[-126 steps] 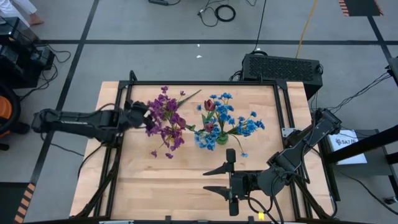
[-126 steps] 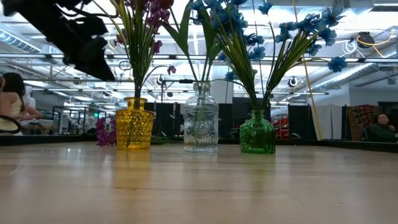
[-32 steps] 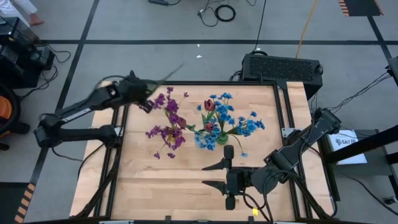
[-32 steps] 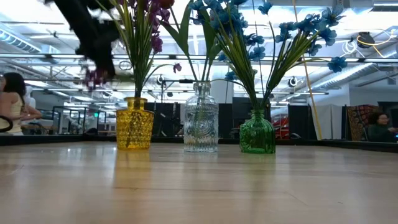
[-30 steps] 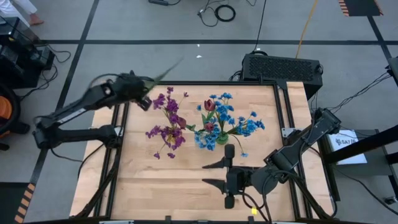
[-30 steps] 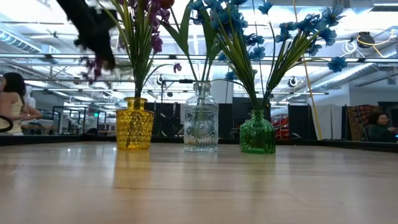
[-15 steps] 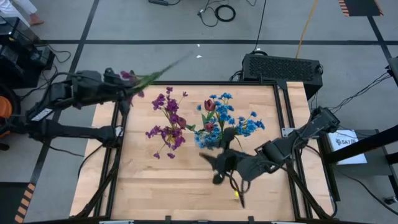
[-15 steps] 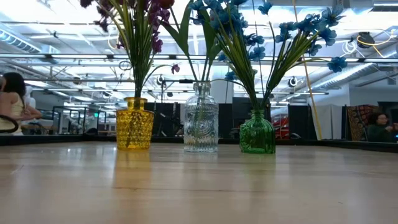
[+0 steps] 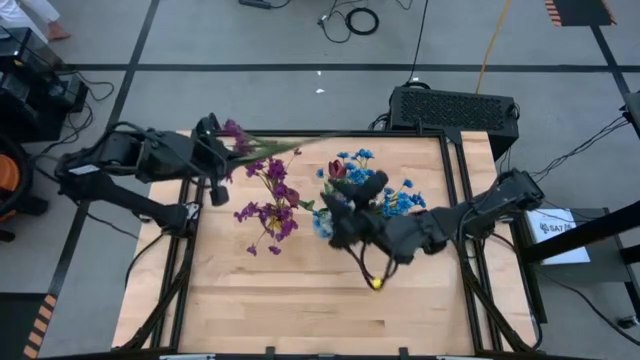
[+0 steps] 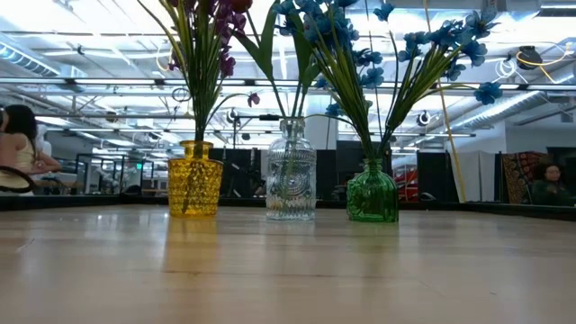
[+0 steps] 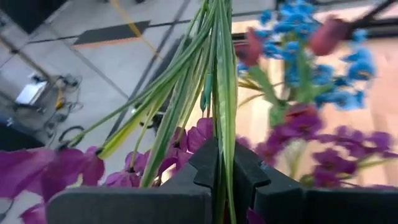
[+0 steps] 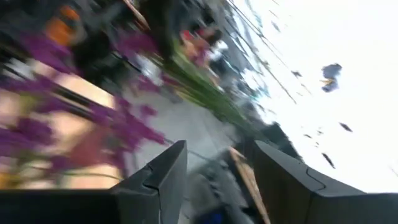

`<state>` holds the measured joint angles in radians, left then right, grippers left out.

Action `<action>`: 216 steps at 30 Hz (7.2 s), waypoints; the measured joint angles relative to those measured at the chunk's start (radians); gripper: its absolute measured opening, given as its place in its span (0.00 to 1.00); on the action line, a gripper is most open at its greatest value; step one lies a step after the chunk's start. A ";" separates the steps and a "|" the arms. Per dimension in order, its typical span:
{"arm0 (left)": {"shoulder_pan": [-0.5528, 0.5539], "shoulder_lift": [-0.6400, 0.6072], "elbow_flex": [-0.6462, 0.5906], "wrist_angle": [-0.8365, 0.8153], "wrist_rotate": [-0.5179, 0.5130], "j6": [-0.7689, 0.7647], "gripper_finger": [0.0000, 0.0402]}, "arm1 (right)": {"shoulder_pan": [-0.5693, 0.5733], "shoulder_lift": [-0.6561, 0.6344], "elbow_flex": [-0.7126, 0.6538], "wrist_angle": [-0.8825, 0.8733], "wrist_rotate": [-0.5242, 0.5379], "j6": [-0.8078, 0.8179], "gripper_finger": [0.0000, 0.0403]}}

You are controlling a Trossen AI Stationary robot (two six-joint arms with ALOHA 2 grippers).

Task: Sort flowers into vase by color
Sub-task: Put the purple flowers into the yellow vase

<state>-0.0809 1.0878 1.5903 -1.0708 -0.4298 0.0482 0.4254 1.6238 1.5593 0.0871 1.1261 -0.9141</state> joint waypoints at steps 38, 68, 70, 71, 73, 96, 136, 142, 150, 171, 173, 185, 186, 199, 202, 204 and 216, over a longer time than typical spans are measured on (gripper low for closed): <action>-0.295 0.420 0.521 -0.331 -0.352 0.308 0.06 | -0.058 0.060 0.277 -0.577 -0.056 0.384 0.26; -0.480 0.363 0.521 -0.274 -0.431 0.087 0.79 | 0.075 0.011 0.277 -0.823 -0.081 0.731 0.00; -0.510 0.342 0.521 -0.269 -0.434 0.066 0.80 | 0.105 -0.015 0.277 -0.865 -0.081 0.783 0.00; -0.525 0.331 0.521 -0.266 -0.436 0.061 0.80 | 0.122 -0.031 0.277 -0.887 -0.081 0.809 0.00; -0.555 0.307 0.521 -0.245 -0.445 0.037 0.80 | 0.157 -0.068 0.277 -0.924 -0.081 0.861 0.00; -0.773 0.330 0.171 0.350 -0.523 -0.194 0.79 | 0.278 -0.142 0.031 0.140 -0.314 0.399 0.00; -0.551 0.494 -0.070 1.448 -0.263 0.377 0.79 | 0.220 0.063 -0.378 1.196 -0.434 -0.193 0.00; -0.544 0.495 -0.070 1.475 -0.221 0.326 0.79 | 0.262 0.061 -0.377 1.257 -0.413 -0.310 0.00; -0.506 0.577 -0.070 1.681 -0.173 0.374 0.79 | 0.260 0.061 -0.377 1.256 -0.391 -0.330 0.00; -0.494 0.605 -0.070 1.768 -0.169 0.468 0.77 | 0.200 0.061 -0.377 1.208 -0.311 -0.256 0.00; -0.497 0.605 -0.070 1.768 -0.177 0.491 0.74 | 0.200 0.061 -0.377 1.209 -0.312 -0.258 0.00; -0.516 0.597 -0.070 1.768 -0.205 0.569 0.27 | 0.205 0.061 -0.377 1.207 -0.314 -0.277 0.00; -0.516 0.597 -0.070 1.768 -0.206 0.572 0.24 | 0.205 0.061 -0.377 1.203 -0.314 -0.277 0.00; -0.520 0.534 -0.070 1.607 -0.276 0.597 0.05 | 0.204 0.057 -0.377 1.194 -0.244 -0.277 0.19; -0.530 0.462 -0.070 1.502 -0.322 0.594 0.06 | 0.203 0.054 -0.365 1.200 -0.173 -0.282 0.24; -0.535 0.406 -0.070 1.435 -0.354 0.589 0.06 | 0.206 0.051 -0.345 1.197 -0.118 -0.299 0.28; -0.608 0.029 -0.070 0.877 -0.469 0.321 0.06 | 0.220 0.050 -0.250 1.053 0.179 -0.225 0.42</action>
<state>-0.6888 1.1167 1.5204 -0.1937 -0.8988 0.3694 0.6458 1.6737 1.3096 1.1403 1.3052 -1.1392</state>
